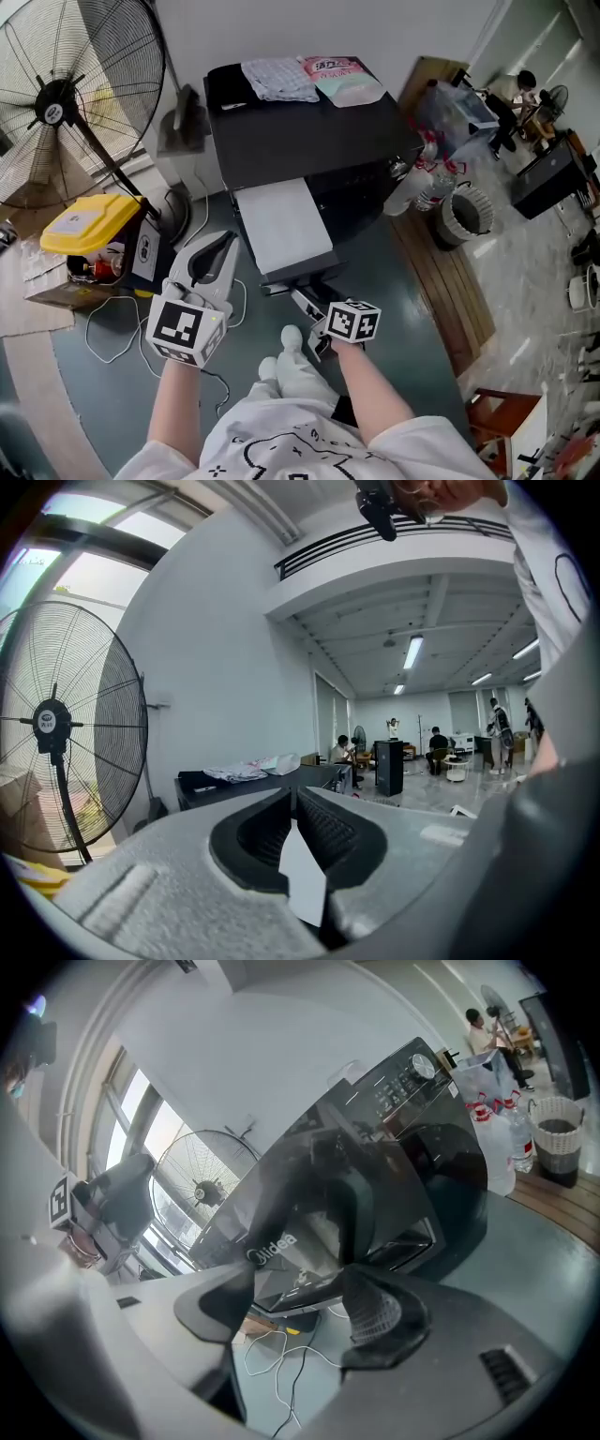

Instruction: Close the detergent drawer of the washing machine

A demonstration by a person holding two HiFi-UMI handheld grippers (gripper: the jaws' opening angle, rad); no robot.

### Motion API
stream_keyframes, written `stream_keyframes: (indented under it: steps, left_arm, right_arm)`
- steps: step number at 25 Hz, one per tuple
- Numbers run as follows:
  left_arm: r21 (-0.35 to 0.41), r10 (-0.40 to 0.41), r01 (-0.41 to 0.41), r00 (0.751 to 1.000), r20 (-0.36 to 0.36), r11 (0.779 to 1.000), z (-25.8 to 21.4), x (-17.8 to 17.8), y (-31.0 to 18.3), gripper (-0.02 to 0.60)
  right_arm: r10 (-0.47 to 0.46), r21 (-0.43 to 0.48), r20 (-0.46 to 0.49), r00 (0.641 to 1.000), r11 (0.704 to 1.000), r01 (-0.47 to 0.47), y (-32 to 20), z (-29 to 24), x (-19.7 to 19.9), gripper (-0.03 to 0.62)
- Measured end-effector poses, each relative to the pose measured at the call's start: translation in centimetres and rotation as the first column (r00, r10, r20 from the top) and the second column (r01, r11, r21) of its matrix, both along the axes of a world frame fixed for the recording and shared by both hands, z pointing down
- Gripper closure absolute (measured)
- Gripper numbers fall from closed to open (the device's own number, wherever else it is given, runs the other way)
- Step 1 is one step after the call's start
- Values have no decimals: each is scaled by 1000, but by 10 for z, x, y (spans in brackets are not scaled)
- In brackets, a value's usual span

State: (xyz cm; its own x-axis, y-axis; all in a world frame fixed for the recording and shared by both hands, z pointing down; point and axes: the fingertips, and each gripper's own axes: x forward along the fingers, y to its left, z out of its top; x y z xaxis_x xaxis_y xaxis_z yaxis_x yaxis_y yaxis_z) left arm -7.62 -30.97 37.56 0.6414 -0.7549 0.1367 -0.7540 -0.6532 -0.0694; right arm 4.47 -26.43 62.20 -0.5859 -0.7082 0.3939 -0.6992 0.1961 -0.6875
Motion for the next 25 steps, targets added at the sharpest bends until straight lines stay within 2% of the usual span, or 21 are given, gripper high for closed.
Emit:
stream_keyframes:
  steps: [25]
  left_arm:
    - [9, -67, 67, 997, 32, 998, -9, 2, -44, 563]
  right_arm:
    - [-16, -12, 3, 1000, 1000, 16, -43, -4, -9, 316]
